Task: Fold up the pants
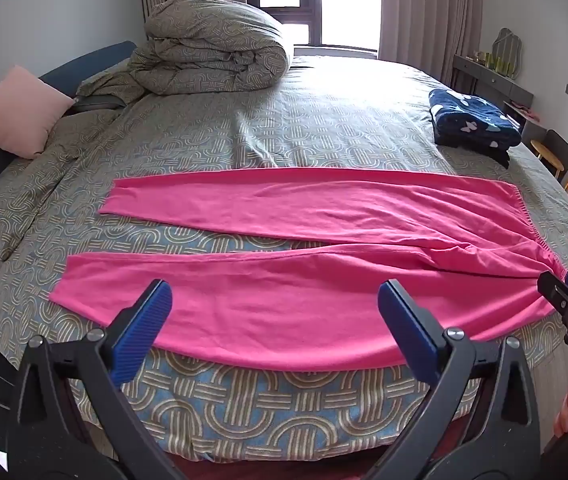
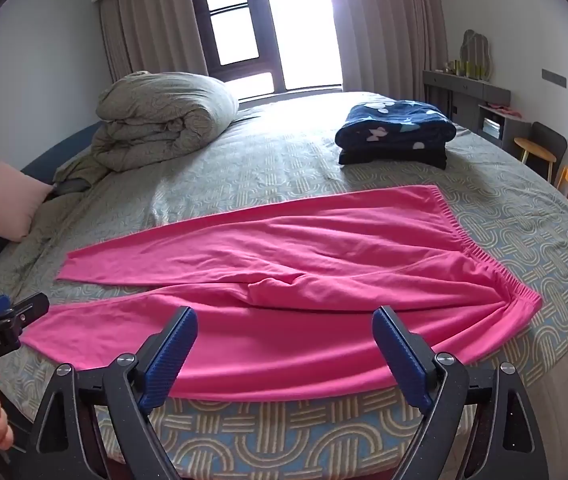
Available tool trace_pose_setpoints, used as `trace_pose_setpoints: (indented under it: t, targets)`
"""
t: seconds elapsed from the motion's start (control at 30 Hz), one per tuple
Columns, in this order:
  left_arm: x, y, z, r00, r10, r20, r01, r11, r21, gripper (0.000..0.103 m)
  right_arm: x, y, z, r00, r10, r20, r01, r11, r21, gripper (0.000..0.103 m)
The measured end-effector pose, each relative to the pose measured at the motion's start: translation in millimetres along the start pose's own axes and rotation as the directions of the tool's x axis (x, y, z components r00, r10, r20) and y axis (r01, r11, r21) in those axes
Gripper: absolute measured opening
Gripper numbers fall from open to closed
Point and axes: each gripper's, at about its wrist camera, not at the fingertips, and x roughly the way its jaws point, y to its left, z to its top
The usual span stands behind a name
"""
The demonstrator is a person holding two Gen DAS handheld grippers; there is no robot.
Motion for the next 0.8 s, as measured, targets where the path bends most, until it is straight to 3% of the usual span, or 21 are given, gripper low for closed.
trace_pose_setpoints:
  t: [0.8]
  targets:
    - [-4,9,-7,1.000,-0.019,0.021,0.020,0.999,-0.033,0.103,-7,7,1,1.000,-0.014,0.016,0.014,1.000,-0.017,0.089]
